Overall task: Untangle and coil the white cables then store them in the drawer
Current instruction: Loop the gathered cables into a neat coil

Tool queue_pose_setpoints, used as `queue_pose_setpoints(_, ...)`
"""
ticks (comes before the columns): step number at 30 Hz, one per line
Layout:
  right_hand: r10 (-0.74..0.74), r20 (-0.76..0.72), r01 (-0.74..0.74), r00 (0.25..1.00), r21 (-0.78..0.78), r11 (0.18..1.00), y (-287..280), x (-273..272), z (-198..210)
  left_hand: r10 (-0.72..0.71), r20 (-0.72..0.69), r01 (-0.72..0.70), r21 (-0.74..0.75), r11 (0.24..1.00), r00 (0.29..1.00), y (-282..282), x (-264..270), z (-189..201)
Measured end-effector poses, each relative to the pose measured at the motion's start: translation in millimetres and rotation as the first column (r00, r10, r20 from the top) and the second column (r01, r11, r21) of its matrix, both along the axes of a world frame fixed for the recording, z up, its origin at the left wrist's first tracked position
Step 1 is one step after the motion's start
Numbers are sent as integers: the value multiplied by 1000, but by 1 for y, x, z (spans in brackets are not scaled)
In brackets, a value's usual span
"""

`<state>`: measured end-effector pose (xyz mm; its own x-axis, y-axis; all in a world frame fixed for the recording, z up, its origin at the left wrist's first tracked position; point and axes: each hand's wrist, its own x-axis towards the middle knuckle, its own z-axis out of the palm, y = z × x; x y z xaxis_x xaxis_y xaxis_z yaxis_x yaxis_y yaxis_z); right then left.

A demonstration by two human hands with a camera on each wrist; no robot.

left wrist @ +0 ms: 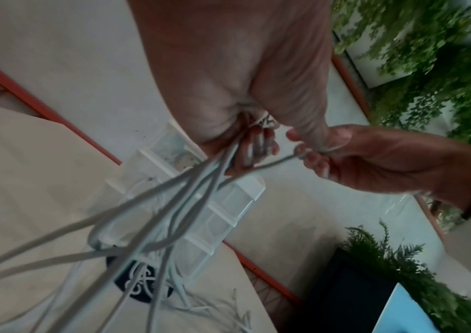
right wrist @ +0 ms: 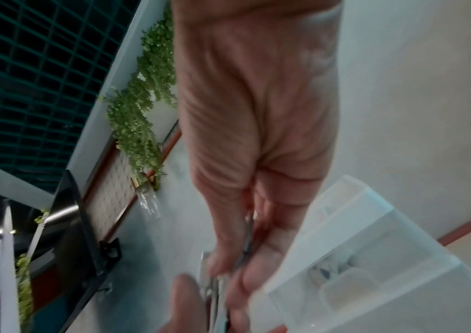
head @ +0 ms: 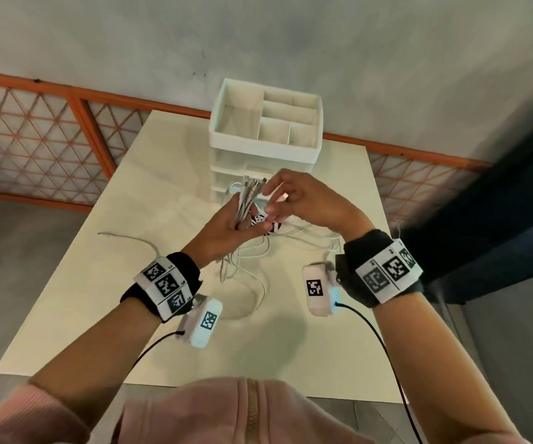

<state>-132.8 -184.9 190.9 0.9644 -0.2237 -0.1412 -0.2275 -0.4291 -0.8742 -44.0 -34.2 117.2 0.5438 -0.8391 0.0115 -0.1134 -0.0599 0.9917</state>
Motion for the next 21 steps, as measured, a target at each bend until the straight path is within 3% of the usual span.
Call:
queue_pose_setpoints(6, -197, 170, 173, 965, 150, 974, 17, 10, 7, -7, 95, 13, -63, 998, 995, 6, -14, 24)
queue_pose_setpoints(9, -229, 189, 189, 955, 208, 960, 18, 10, 7, -3, -8, 3, -92, 996, 1000, 6, -8, 17)
queue_pose_setpoints(12, -207, 189, 169, 960, 200, 965, 17, 9, 9, -5, -76, -1, -71, 998, 997, 6, -9, 18)
queue_pose_setpoints(16, -215, 205, 164, 955, 237, 958, 20, 9, 12, 17, -16, -18, -51, 999, 1000, 5, -10, 23)
queue_pose_setpoints(18, -207, 191, 174, 959, 177, 969, 20, 9, 8, 33, -20, -34, -97, 995, 999, 6, -5, 29)
queue_pose_setpoints(21, -3, 58, -2, 998, 88, 996, 19, 9, -7, -28, -116, 4, -202, 979, 993, 7, 4, 44)
